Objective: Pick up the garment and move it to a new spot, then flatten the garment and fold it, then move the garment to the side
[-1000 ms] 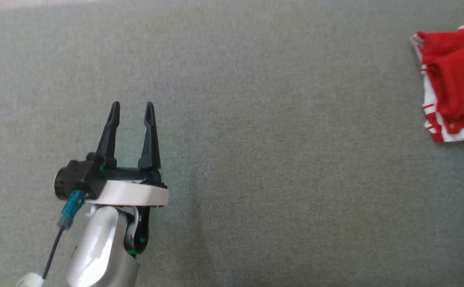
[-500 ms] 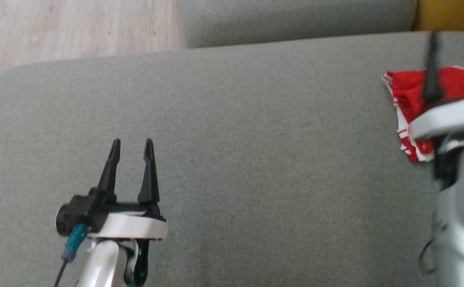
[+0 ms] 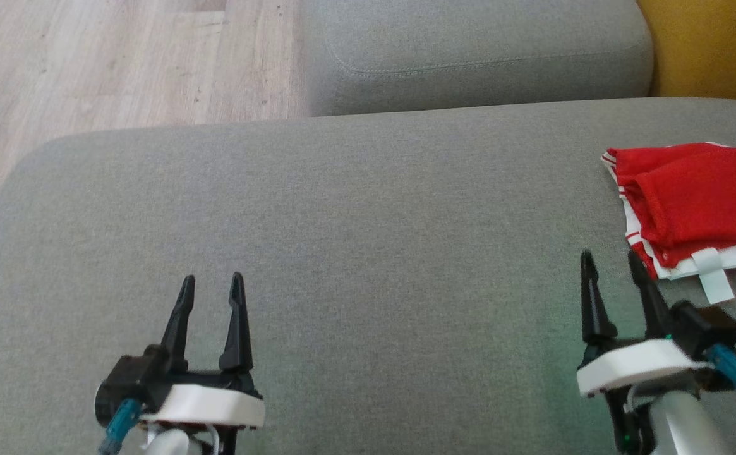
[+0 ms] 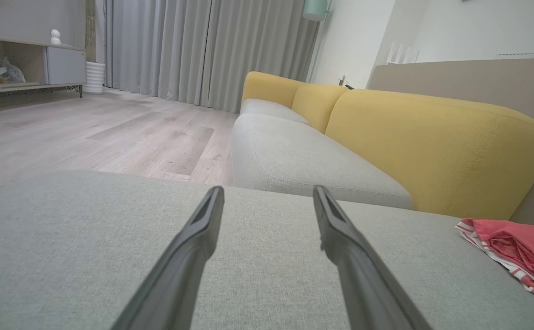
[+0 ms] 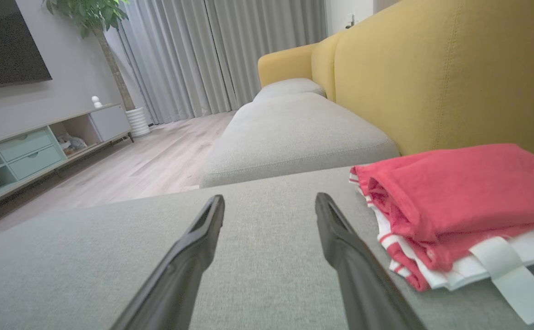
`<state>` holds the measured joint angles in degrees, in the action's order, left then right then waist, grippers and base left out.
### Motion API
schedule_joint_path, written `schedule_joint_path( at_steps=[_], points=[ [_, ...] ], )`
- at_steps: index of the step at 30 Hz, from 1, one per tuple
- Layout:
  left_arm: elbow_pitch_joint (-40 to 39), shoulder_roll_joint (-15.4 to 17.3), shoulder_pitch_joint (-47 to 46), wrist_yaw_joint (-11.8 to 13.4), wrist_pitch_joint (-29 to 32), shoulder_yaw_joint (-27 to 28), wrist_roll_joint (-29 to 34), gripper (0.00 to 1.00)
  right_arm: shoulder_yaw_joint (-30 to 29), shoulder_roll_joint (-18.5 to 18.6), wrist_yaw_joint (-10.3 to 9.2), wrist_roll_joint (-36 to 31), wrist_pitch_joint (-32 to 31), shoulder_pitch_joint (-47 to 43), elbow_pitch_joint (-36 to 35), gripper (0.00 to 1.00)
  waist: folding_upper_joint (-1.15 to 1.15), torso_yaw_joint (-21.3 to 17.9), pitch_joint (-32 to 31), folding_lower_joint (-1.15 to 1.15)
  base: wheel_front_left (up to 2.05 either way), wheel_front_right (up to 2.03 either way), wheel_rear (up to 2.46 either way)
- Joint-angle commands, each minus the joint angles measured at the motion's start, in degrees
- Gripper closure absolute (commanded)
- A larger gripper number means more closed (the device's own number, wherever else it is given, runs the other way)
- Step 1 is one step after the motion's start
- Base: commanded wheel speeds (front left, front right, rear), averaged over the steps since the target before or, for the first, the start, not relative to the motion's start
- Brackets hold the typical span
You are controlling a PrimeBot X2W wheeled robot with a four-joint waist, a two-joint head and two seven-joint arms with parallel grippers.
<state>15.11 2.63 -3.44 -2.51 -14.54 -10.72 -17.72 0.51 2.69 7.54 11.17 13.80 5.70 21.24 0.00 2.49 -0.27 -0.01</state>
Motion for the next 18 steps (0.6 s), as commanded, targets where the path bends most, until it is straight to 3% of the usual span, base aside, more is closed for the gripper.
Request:
schedule_joint_path(
  at_steps=[1,18],
  points=[
    [-1.72,0.25,-1.4,-0.17,-0.46,2.06,-0.45,0.0,1.83,0.2,-0.05,-0.11,0.84,1.86,-1.63,0.0,0.0,-0.07,-0.01,0.01,0.0,0.0,0.0],
    [-2.62,0.25,-0.47,-1.53,-0.46,2.9,-2.79,0.0,2.72,0.2,-0.05,-0.17,1.18,1.3,-3.47,0.0,0.0,-0.69,0.23,0.01,0.0,0.0,0.0]
  ],
)
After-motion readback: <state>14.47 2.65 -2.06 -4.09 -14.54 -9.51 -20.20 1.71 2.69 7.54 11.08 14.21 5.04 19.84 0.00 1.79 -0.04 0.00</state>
